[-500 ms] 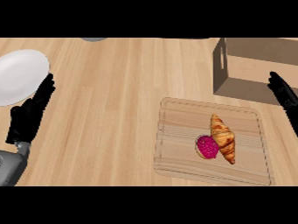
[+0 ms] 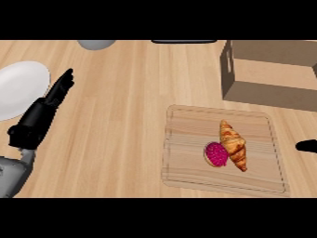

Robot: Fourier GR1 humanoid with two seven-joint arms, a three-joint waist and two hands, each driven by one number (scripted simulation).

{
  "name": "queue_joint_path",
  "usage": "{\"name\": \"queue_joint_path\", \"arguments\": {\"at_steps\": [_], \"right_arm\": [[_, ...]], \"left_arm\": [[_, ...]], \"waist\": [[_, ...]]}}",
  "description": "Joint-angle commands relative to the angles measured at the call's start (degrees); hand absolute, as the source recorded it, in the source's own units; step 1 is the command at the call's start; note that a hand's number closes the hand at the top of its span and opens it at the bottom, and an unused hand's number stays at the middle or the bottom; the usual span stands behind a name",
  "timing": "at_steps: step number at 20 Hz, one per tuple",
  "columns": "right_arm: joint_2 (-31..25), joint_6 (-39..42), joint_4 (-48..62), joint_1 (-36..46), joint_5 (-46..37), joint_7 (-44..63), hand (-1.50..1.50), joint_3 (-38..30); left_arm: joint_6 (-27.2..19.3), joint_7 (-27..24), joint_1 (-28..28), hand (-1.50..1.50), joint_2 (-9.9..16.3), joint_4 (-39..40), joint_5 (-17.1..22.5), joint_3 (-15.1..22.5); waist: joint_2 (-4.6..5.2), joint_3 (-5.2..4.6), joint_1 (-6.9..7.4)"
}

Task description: Pick the cupcake from the cutting board and place it in the cardboard box

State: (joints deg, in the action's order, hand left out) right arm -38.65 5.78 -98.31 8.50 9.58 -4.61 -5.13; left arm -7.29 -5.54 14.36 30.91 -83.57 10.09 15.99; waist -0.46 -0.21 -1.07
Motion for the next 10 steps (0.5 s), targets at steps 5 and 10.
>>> {"name": "queue_joint_path", "arguments": {"at_steps": [5,10], "right_arm": [[-2.9,3.8,-2.5,-7.8,-12.5,-17.3,-1.50,0.8],[-6.5,5.6,-10.1,-7.3,-18.5,-12.0,-1.50,3.4]], "left_arm": [[2.0,0.4,1.4,0.00,-2.2,-2.3,-2.4,1.0],[4.7,-2.7,0.3,0.00,-2.3,0.4,-2.3,-0.7]], "waist": [[0.44,0.27,0.45],[0.40,0.16,0.50]]}}
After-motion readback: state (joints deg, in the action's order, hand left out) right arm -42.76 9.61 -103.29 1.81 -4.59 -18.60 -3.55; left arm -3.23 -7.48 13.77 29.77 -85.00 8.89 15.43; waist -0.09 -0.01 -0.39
